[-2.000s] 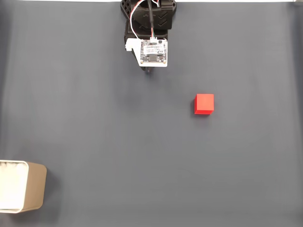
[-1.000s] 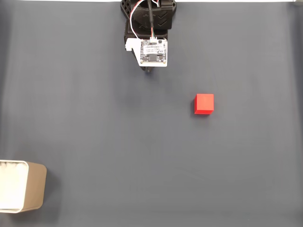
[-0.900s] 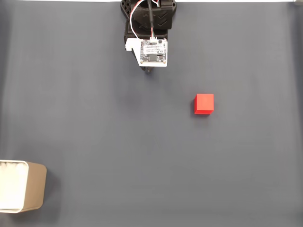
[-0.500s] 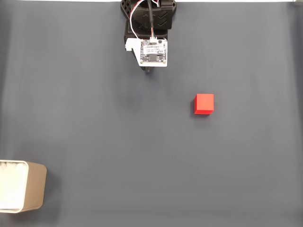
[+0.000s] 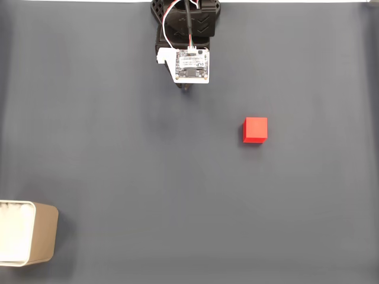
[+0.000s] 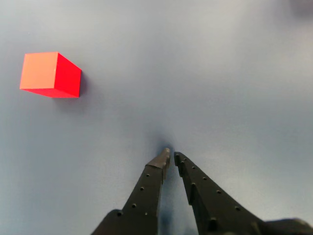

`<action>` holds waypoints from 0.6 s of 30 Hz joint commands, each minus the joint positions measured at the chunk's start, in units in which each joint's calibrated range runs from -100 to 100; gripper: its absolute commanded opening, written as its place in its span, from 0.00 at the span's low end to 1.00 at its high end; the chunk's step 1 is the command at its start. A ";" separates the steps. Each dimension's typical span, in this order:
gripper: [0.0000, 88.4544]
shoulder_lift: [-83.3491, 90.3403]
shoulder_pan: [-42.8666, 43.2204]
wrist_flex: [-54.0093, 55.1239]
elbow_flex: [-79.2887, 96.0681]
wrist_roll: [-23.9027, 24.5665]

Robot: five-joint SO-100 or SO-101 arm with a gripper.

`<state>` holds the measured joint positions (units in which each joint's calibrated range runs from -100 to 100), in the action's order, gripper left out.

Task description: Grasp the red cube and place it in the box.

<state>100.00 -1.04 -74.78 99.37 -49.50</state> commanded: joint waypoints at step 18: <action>0.00 -4.59 0.61 29.62 -8.76 2.39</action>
<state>97.66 -1.04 -50.68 96.56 -47.74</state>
